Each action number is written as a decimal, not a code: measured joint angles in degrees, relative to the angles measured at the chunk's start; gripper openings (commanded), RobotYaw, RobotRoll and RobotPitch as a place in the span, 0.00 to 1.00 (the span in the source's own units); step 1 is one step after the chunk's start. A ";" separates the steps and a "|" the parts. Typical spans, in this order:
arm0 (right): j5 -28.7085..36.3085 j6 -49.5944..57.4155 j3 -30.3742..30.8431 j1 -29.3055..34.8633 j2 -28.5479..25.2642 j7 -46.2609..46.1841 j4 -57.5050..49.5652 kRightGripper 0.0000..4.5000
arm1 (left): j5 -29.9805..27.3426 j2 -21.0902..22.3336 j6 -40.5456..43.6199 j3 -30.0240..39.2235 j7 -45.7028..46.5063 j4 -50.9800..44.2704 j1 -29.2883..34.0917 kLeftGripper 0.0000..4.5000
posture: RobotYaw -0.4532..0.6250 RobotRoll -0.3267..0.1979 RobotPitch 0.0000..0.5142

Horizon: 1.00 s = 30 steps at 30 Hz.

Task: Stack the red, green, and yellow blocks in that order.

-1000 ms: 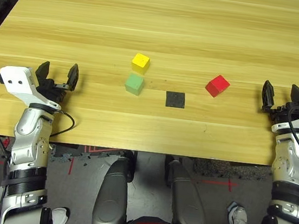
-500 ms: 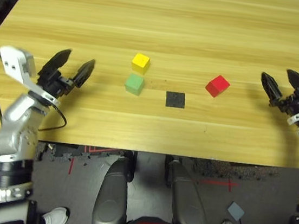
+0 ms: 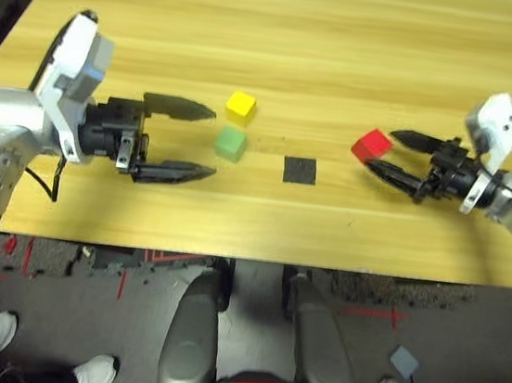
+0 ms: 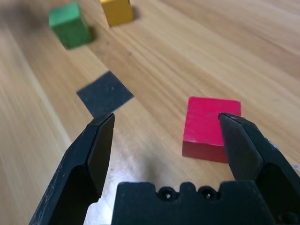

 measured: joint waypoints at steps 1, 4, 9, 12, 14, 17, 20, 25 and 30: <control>-0.76 -0.27 0.40 -0.30 0.00 0.20 0.28 1.00 | 0.89 -0.26 -0.56 -0.53 -0.71 0.61 -0.24 0.99 | 0.32 0.27 0.56; -2.84 -1.09 0.89 -0.83 0.04 0.84 1.02 1.00 | 2.65 -1.63 -2.15 -1.39 -2.27 2.16 -0.75 0.99 | 0.32 0.26 0.56; -5.30 -2.84 0.89 -2.18 0.91 1.07 3.25 1.00 | 3.80 -2.76 -2.46 -1.81 -2.92 2.68 -0.89 0.99 | 0.32 0.25 0.57; -6.85 -4.16 0.87 -3.18 2.44 0.76 5.02 1.00 | 4.10 -3.64 -2.45 -1.97 -2.92 2.67 -0.87 0.99 | 0.33 0.25 0.58; -7.47 -4.74 0.88 -3.31 3.33 0.60 6.15 1.00 | 4.21 -3.72 -2.43 -1.97 -2.91 2.66 -0.86 0.99 | 0.33 0.25 0.58; -8.77 -5.27 0.85 -3.53 4.99 -0.33 7.54 1.00 | 4.34 -3.74 -2.39 -1.97 -2.89 2.66 -0.80 0.99 | 0.34 0.27 0.58; -9.66 -6.38 0.97 -3.69 7.31 -1.40 9.71 1.00 | 4.36 -3.78 -2.21 -1.96 -2.71 2.45 -0.60 0.99 | 0.34 0.27 0.58; -11.68 -8.52 1.74 -4.85 10.07 -2.36 13.08 1.00 | 4.33 -3.78 -1.40 -1.95 -2.26 1.79 -0.50 0.99 | 0.36 0.29 0.58; -13.36 -9.22 2.09 -5.32 11.24 -2.53 14.71 0.86 | 4.17 -3.76 -0.07 -1.85 -1.61 0.73 -0.31 1.00 | 0.38 0.30 0.58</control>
